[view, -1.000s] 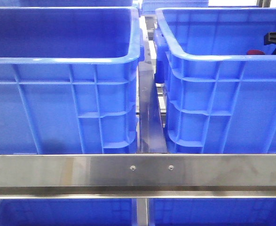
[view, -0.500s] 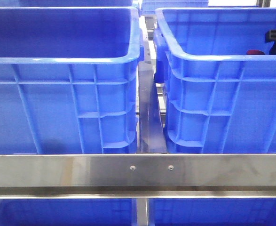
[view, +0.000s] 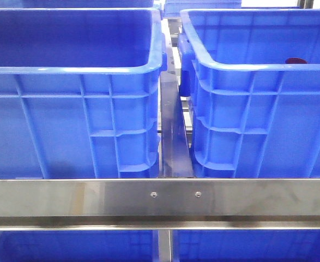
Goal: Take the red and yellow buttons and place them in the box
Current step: 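Open the right gripper and raise it out of the bin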
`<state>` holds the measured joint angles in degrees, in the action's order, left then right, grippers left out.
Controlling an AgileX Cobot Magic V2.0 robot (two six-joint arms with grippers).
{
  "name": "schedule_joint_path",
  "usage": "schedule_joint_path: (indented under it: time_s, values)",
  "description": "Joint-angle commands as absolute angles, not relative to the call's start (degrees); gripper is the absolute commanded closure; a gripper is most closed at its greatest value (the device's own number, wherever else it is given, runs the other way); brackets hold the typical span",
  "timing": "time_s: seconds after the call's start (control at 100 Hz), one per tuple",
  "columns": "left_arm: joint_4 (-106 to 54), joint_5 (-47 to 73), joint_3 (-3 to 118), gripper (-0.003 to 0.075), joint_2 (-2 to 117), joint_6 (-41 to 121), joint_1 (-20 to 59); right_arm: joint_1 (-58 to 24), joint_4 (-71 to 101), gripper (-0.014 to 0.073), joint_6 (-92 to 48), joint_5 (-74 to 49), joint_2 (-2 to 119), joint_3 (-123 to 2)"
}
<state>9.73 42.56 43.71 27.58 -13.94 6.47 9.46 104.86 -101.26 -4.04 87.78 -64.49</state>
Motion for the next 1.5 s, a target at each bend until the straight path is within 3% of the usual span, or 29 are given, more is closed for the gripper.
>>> schedule_joint_path:
  time_s: [0.0,0.93,1.04,1.33,1.49]
  values:
    - [10.17,38.49,45.23,0.0739,27.97,-14.42,6.45,9.65,107.03,0.0104,-101.97,-5.63,80.89,-63.41]
    - [10.17,38.49,45.23,0.0739,27.97,-14.42,6.45,9.65,107.05,0.0111,-101.97,-11.75,26.78,-26.60]
    - [10.17,38.49,45.23,0.0739,27.97,-14.42,6.45,9.65,107.05,0.0203,-101.97,-11.69,23.60,-24.65]
    - [10.17,38.49,45.23,0.0739,27.97,-14.42,6.45,9.65,107.05,0.0664,-101.97,-11.83,22.36,-24.12]
    - [10.17,38.49,45.23,0.0739,27.97,-14.42,6.45,9.65,107.13,0.0662,-101.92,-12.03,22.36,-24.12]
